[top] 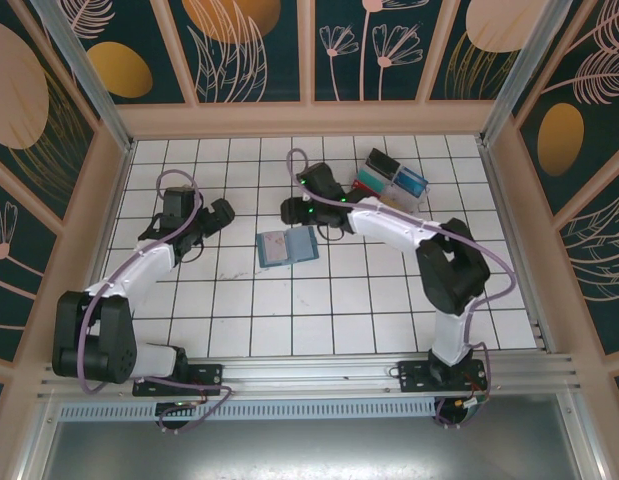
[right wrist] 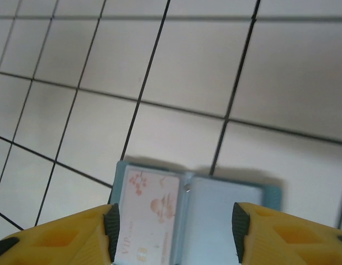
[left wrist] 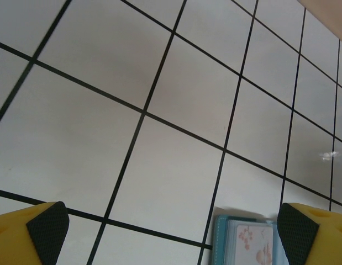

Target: Take the credit cards out of the card holder

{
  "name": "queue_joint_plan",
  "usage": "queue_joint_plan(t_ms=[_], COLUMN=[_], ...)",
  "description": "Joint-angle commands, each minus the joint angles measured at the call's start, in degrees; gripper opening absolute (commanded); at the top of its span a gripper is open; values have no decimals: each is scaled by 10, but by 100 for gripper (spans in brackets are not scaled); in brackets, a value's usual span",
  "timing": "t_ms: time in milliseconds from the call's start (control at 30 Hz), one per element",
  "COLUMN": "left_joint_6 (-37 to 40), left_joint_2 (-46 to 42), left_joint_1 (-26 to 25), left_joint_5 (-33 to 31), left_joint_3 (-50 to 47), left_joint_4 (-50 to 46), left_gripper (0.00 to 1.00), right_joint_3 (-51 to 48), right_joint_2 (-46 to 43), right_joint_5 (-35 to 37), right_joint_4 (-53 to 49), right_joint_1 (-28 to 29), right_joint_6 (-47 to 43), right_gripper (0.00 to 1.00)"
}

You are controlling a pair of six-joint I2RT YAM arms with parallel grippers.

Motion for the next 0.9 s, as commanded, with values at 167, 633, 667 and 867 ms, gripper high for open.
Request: queue_joint_plan(t_ms=[167,633,667,867], left_joint_6=[-31,-58,-59,-68], left_joint_2=[-10,-34,-32,-11], left_joint_1=[5,5,5,5], left_joint_5=[-46,-32,-27,10], left_joint_3=[-1,0,0,-9], left_joint_4=[-24,-7,-6,10], left_gripper=[99,99,99,99], right_joint_3=[67,79,81,75], right_joint_2=[67,83,80,73], right_joint_5=[46,73,76,72], right_joint_4=[-40,-70,-78,-98], right_joint_1=[37,45,45,52], right_joint_6=[72,11,10,7], right_gripper=[64,69,69,68])
